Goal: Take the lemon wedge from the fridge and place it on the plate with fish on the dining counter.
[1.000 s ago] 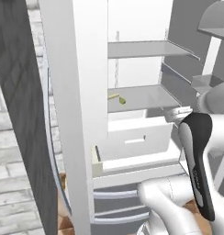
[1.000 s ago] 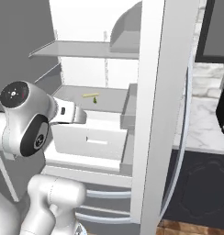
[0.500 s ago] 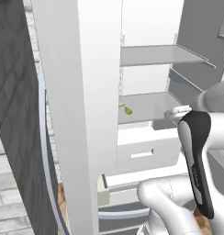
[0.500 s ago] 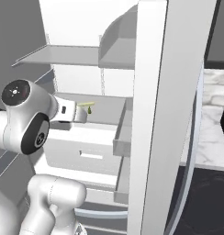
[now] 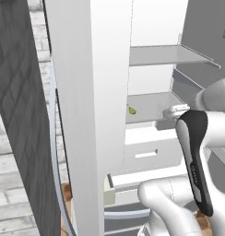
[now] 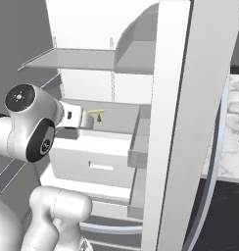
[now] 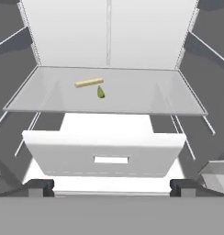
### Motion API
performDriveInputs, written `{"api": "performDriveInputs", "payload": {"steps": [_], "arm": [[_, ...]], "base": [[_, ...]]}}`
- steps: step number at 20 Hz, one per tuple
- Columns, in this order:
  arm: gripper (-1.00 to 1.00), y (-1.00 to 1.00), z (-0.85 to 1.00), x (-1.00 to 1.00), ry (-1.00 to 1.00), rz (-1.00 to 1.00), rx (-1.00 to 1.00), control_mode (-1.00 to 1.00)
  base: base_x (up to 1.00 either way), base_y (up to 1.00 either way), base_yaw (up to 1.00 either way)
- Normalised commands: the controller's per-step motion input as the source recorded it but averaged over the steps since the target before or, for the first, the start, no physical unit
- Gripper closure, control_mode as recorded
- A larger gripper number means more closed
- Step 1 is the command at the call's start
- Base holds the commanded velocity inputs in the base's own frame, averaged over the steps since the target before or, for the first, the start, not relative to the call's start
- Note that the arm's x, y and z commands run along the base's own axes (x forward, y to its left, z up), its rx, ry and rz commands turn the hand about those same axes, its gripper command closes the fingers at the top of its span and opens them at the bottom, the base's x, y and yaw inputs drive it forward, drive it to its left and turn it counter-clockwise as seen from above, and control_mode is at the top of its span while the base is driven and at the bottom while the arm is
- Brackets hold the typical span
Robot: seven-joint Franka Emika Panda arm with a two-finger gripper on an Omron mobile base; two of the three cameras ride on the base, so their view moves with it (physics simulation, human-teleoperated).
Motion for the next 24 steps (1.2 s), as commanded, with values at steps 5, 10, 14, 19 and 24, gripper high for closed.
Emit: {"api": "performDriveInputs", "payload": {"steps": [5, 10, 14, 19, 24], "arm": [[-1.0, 0.42, -0.01, 1.0, 0.0, 0.0, 0.09, -1.0], [-1.0, 0.15, -0.04, 0.29, 0.0, 0.01, 0.03, -1.0], [-1.0, 0.07, -0.41, 0.54, 0.06, 0.0, 0.0, -1.0], [-1.0, 0.0, -0.39, 0.56, 0.11, 0.0, 0.0, -1.0], [-1.0, 0.0, -0.27, 0.65, 0.0, 0.0, 0.0, -1.0]], "base": [[0.0, 0.0, 0.0], [0.0, 0.0, 0.0], [0.0, 0.0, 0.0], [0.0, 0.0, 0.0], [0.0, 0.0, 0.0]]}}
